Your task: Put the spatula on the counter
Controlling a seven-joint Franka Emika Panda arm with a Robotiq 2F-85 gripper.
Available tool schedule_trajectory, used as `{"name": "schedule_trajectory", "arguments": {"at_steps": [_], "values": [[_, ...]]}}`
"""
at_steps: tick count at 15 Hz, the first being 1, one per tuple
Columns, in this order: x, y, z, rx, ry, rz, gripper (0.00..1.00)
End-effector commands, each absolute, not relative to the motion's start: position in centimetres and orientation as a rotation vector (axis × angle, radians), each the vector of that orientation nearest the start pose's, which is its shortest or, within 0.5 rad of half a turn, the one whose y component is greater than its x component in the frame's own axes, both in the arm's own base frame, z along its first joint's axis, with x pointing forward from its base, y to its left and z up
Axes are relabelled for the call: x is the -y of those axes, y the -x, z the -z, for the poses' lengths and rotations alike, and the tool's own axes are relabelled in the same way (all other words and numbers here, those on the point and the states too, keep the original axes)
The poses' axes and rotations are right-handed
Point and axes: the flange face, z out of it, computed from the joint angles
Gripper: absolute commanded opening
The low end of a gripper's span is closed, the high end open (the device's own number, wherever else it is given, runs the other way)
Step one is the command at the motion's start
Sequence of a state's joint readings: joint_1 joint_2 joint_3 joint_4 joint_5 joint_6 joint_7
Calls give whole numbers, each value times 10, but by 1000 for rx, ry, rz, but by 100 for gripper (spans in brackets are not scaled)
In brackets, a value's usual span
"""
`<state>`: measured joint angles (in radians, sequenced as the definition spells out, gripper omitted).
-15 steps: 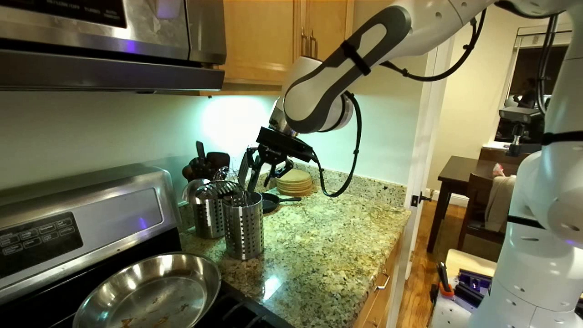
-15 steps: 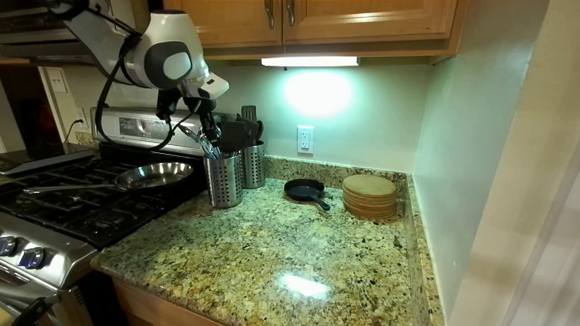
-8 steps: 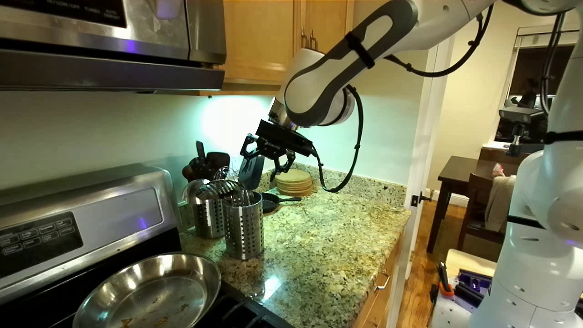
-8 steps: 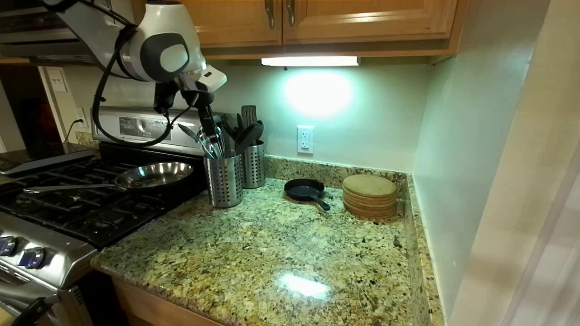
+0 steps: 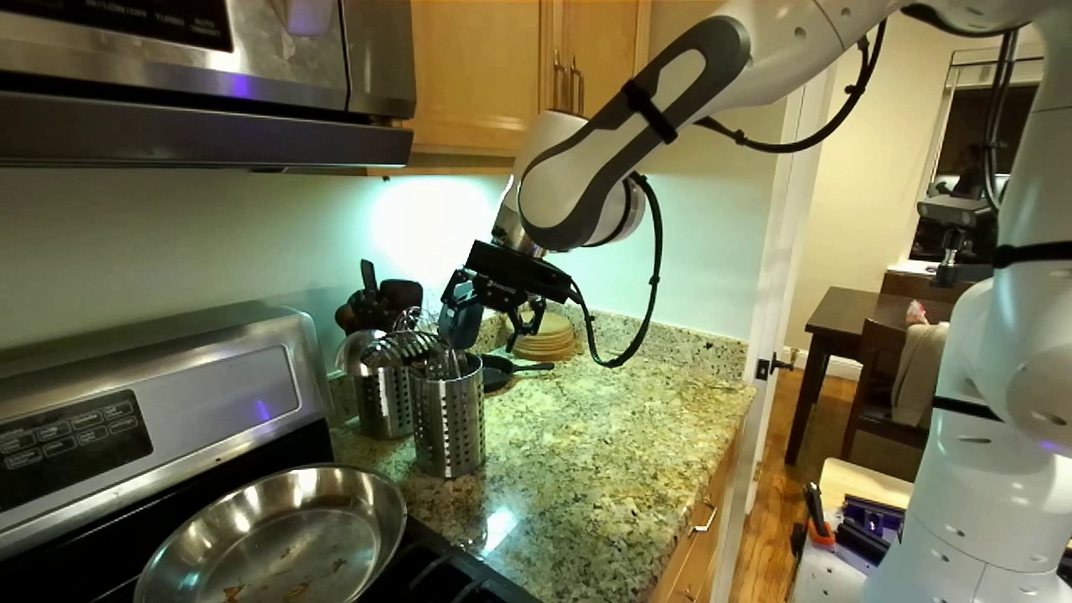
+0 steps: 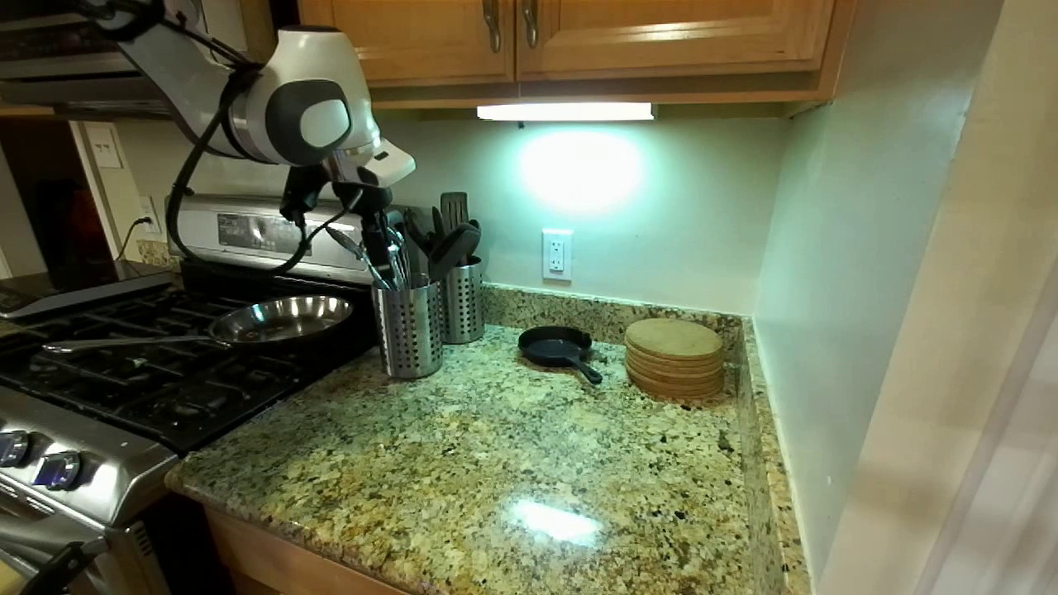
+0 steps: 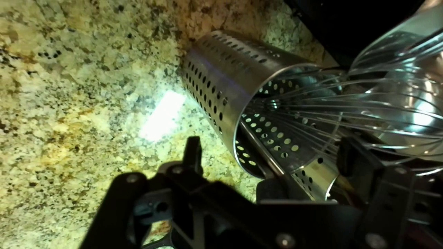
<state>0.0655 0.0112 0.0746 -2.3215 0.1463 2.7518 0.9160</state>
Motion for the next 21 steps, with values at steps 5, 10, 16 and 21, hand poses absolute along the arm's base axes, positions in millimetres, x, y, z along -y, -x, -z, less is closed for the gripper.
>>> {"name": "schedule_trajectory", "arguments": {"at_steps": [5,10,16,21], "values": [[-68,-558,-352,-1360,2566,339,100],[-61,-564,-330,-1415,2601,276,100],[-59,-573,-316,-1437,2597,240,56],[-60,-582,-314,-1431,2597,240,24]]}}
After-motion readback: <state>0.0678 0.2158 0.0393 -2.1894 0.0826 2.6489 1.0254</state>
